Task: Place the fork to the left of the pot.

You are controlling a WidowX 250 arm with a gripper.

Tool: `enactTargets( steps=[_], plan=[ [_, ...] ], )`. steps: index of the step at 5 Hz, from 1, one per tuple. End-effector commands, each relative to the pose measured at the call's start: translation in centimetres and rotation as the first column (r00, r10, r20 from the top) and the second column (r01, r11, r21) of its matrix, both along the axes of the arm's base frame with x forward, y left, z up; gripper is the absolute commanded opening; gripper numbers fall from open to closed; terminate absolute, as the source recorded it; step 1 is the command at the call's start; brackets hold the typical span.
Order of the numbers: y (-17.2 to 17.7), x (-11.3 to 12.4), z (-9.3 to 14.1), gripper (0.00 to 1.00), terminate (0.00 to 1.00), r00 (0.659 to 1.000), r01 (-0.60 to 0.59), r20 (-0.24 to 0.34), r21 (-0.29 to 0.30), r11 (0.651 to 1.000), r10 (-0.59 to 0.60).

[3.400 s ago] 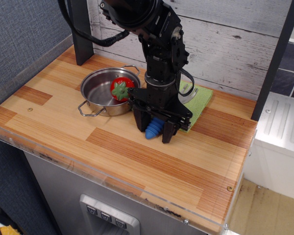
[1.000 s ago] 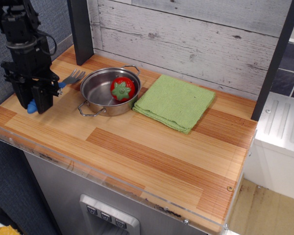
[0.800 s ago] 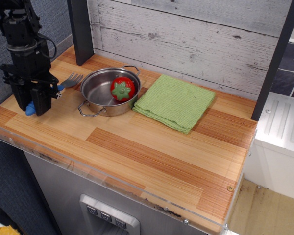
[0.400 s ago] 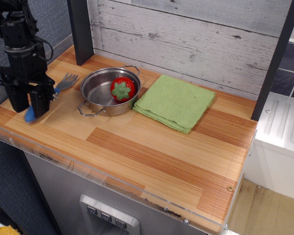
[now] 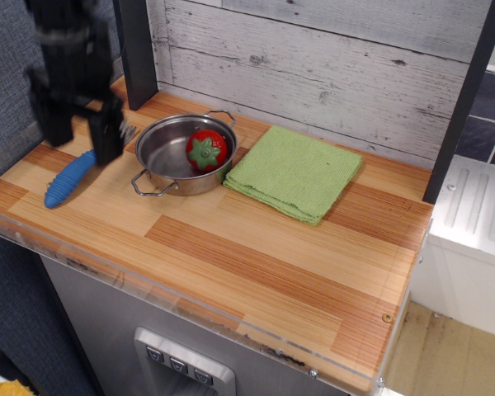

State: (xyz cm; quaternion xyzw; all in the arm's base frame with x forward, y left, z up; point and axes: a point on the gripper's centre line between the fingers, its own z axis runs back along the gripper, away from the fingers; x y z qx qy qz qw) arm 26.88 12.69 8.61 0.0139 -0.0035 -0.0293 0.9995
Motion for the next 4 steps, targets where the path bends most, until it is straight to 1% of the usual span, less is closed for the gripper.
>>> enactTargets(
  steps=[1,2,3,4],
  plan=[
    [-5.4,-0.2,4.9,1.0,0.0,0.981,-0.049,0.184,-0.037,0.998,0.055],
    [-6.6,-0.2,4.0,1.0,0.0,0.984,-0.034,0.173,-0.074,0.997,0.047],
    [-6.1,-0.3,3.8,1.0,0.0,0.989,0.036,0.148,-0.065,0.997,-0.026],
    [-6.1,-0.3,3.8,1.0,1.0,0.989,0.036,0.148,-0.065,0.997,-0.026]
  ],
)
